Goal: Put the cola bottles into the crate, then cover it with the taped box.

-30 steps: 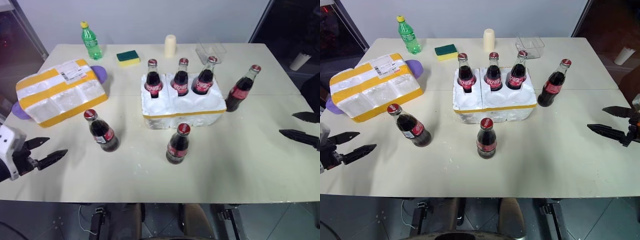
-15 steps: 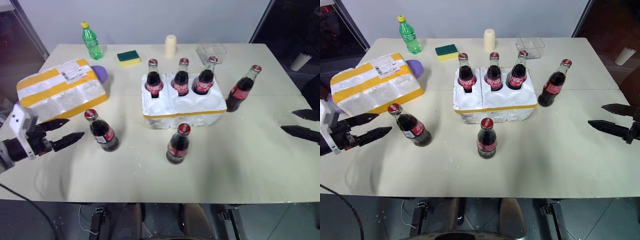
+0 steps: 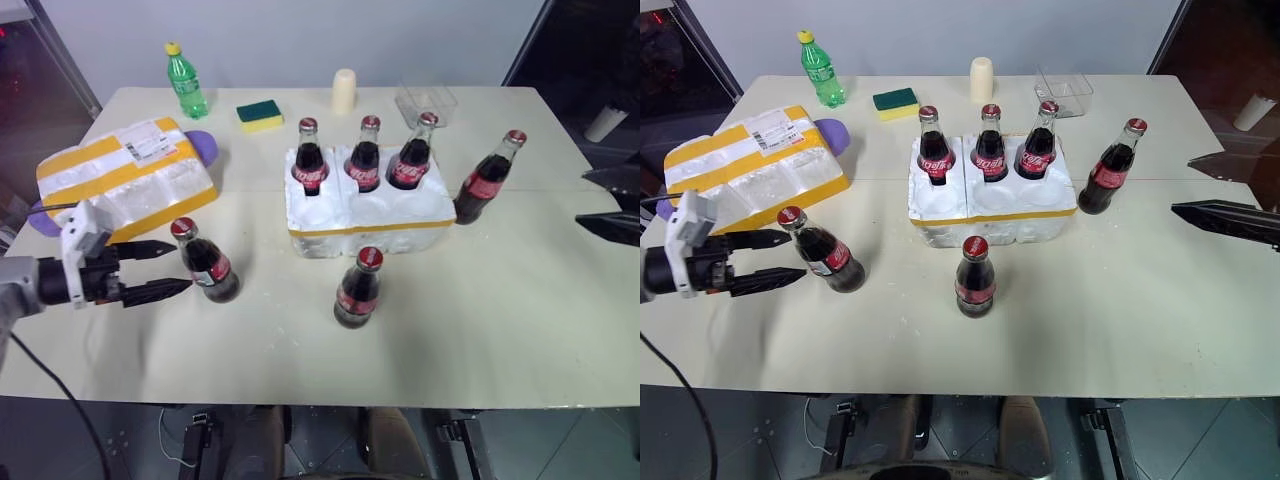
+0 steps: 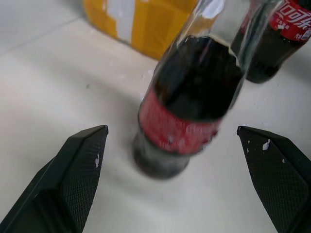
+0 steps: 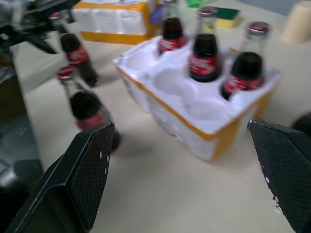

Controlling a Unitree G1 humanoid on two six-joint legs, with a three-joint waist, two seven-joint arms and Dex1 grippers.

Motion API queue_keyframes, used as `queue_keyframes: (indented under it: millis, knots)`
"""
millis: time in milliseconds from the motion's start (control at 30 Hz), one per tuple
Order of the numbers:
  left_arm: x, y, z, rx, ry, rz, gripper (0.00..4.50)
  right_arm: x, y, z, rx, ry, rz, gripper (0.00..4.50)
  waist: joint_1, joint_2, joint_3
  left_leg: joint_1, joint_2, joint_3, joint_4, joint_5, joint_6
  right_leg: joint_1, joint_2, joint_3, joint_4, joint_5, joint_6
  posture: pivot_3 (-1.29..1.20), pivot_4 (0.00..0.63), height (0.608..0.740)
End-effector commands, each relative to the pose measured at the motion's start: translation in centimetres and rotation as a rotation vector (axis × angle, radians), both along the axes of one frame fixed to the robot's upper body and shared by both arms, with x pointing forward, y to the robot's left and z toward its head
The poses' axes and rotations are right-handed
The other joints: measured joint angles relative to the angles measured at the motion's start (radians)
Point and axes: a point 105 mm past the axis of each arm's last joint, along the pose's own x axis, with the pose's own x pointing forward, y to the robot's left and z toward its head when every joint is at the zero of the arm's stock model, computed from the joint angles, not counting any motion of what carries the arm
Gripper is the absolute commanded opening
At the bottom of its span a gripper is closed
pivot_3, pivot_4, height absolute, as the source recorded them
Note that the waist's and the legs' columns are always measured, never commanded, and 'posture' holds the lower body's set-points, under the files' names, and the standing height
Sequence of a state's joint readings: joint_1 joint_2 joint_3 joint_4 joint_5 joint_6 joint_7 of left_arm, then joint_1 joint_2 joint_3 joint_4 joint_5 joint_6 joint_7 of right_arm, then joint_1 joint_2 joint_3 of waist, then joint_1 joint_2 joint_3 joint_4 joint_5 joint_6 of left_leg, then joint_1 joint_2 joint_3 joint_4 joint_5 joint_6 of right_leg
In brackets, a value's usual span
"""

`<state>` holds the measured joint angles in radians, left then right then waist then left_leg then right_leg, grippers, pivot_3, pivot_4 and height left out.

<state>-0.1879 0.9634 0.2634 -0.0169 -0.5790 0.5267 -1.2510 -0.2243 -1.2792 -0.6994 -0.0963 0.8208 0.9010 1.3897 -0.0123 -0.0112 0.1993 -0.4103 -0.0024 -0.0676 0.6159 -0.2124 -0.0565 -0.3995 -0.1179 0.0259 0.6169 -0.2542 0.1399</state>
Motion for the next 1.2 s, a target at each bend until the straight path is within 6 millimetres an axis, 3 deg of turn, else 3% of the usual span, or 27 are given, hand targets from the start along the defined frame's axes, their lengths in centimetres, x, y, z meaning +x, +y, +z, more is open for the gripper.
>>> queue_keyframes:
  millis: [33, 433, 533, 600, 700, 1000, 1100, 1200]
  knots:
    - [0.7, -0.8, 0.0, 0.010, -0.046, -0.008, 4.46, -1.5, 1.8, 1.3, 0.002, -0.029, 0.085, 4.50, -0.001, 0.000, 0.000, 0.000, 0.000, 0.000, 0.000, 0.000, 0.000, 0.000, 0.000, 0.000, 0.000, 0.000, 0.000, 0.00, 0.150, 0.739]
    - [2.3, -2.9, -1.3, -0.014, -0.063, -0.033, 4.46, -1.9, 4.6, 2.3, 0.034, -0.057, 0.161, 4.50, 0.000, -0.001, 0.000, 0.000, 0.000, 0.000, 0.002, 0.000, 0.000, 0.001, 0.000, 0.000, 0.001, 0.000, 0.000, 0.00, 0.150, 0.739]
    - [2.1, -3.0, -1.0, -0.035, -0.057, -0.051, 3.67, -2.0, 4.7, 2.0, 0.031, -0.050, 0.161, 4.50, -0.001, -0.001, 0.000, 0.000, 0.000, 0.000, 0.002, 0.000, 0.000, 0.000, 0.000, 0.000, 0.001, 0.001, 0.002, 0.00, 0.150, 0.739]
    - [2.0, -2.9, -0.7, -0.029, -0.051, -0.057, 2.79, -2.0, 4.7, 1.7, 0.031, -0.044, 0.158, 4.50, -0.002, -0.001, 0.000, 0.000, 0.000, 0.000, 0.002, 0.000, 0.000, 0.000, 0.000, 0.000, 0.002, 0.001, 0.002, 0.00, 0.150, 0.739]
    - [1.8, -3.1, 0.3, -0.050, -0.045, -0.082, 2.84, -2.0, 4.9, 1.3, 0.030, -0.037, 0.156, 4.50, -0.002, -0.001, 0.000, 0.000, 0.000, 0.000, 0.002, 0.000, 0.000, 0.000, 0.000, 0.000, 0.002, 0.001, 0.002, 0.00, 0.150, 0.739]
    - [0.3, -6.7, 8.9, -0.216, -0.036, -0.357, 2.84, -1.6, 4.9, -0.3, 0.030, -0.028, 0.126, 4.50, 0.003, -0.004, 0.002, -0.008, 0.000, -0.004, 0.010, 0.000, 0.000, -0.002, 0.001, -0.002, 0.003, 0.002, 0.004, 0.00, 0.150, 0.739]
    - [1.4, -8.4, 11.6, -0.269, -0.086, -0.419, 2.84, -1.5, 5.0, -0.5, 0.040, -0.037, 0.112, 4.50, 0.000, -0.004, 0.002, -0.010, -0.001, -0.004, 0.013, 0.000, 0.001, -0.003, 0.001, -0.002, 0.004, 0.003, 0.005, 0.00, 0.150, 0.739]
    - [4.2, -11.2, 13.7, -0.316, -0.168, -0.450, 2.84, -1.4, 5.0, -0.9, 0.056, -0.045, 0.079, 4.50, 0.007, -0.004, 0.002, -0.010, -0.001, -0.006, 0.015, 0.000, 0.001, -0.002, 0.001, -0.003, 0.007, 0.003, 0.006, 0.00, 0.150, 0.739]
